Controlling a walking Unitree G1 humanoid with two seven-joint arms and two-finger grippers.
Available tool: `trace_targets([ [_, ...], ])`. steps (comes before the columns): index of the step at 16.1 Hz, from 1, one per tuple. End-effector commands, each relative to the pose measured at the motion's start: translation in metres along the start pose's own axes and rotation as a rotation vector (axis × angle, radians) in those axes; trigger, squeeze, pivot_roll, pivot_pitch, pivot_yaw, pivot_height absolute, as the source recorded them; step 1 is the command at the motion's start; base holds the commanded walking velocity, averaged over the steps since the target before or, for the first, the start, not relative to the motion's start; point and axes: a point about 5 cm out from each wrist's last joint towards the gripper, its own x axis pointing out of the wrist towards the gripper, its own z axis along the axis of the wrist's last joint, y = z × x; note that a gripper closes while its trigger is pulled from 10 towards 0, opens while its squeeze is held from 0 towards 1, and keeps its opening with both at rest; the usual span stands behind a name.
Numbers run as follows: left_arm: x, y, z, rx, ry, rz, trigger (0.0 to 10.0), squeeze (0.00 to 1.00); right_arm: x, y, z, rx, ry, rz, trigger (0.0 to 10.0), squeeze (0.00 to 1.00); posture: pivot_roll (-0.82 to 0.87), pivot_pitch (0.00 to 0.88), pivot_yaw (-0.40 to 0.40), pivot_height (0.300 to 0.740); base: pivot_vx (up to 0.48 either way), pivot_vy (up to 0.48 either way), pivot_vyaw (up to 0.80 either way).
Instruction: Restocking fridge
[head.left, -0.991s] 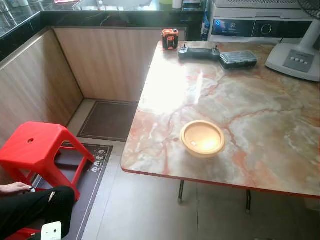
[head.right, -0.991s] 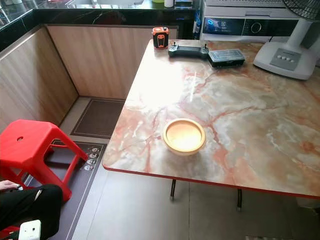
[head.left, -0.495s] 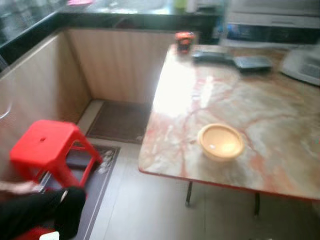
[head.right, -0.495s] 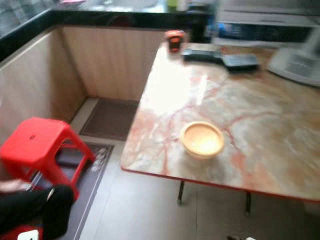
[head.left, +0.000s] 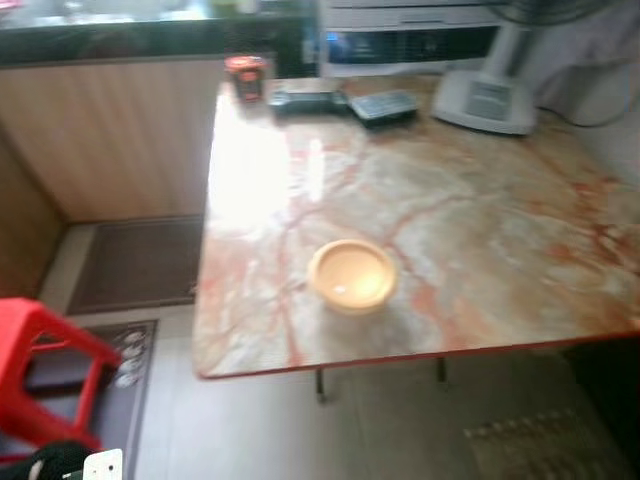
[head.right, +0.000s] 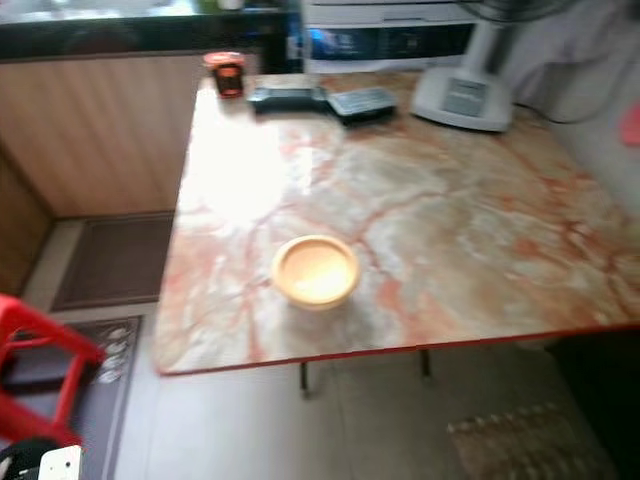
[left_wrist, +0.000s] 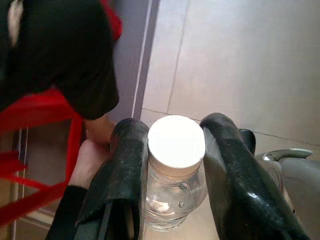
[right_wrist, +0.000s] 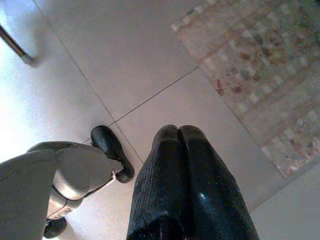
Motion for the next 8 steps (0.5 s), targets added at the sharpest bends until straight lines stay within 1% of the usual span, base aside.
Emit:
trace_targets([
  [1, -0.0014, 0.0006, -0.0095, 0.008, 0.039, 0.0, 10.0, 0.0, -0.0012, -0.0039, -0.0036, -0.005, 0.02, -0.009, 10.0, 0.0, 0.04, 0.064, 0.005, 0.74, 0.0, 0.0, -0.79],
  [2, -0.0016, 0.0003, -0.0109, 0.015, 0.045, 0.002, 10.0, 0.0, -0.0012, -0.0038, -0.0036, -0.007, 0.021, -0.008, 10.0, 0.0, 0.04, 0.064, 0.005, 0.74, 0.0, 0.0, -0.79],
  [3, -0.0019, 0.0009, -0.0123, 0.036, 0.049, 0.012, 10.0, 0.0, -0.0012, -0.0036, -0.0037, -0.007, 0.021, -0.007, 10.0, 0.0, 0.04, 0.065, 0.006, 0.74, 0.0, -0.311, -0.79],
  [4, -0.0022, 0.0022, -0.0138, 0.066, 0.055, 0.026, 10.0, 0.0, -0.0012, -0.0033, -0.0039, -0.005, 0.022, -0.007, 10.0, 0.0, 0.04, 0.066, 0.006, 0.74, 0.0, -0.48, -0.79],
  [5, -0.0023, 0.0023, -0.0143, 0.067, 0.058, 0.027, 10.0, 0.0, -0.0012, -0.0033, -0.004, -0.005, 0.022, -0.006, 10.0, 0.0, 0.04, 0.066, 0.007, 0.74, 0.0, -0.48, -0.79],
  [8, -0.0027, -0.0007, -0.0162, 0.063, 0.062, 0.011, 10.0, 0.0, -0.0013, -0.003, -0.0047, -0.006, 0.025, -0.004, 10.0, 0.0, 0.04, 0.068, 0.007, 0.74, 0.0, 0.0, -0.79],
])
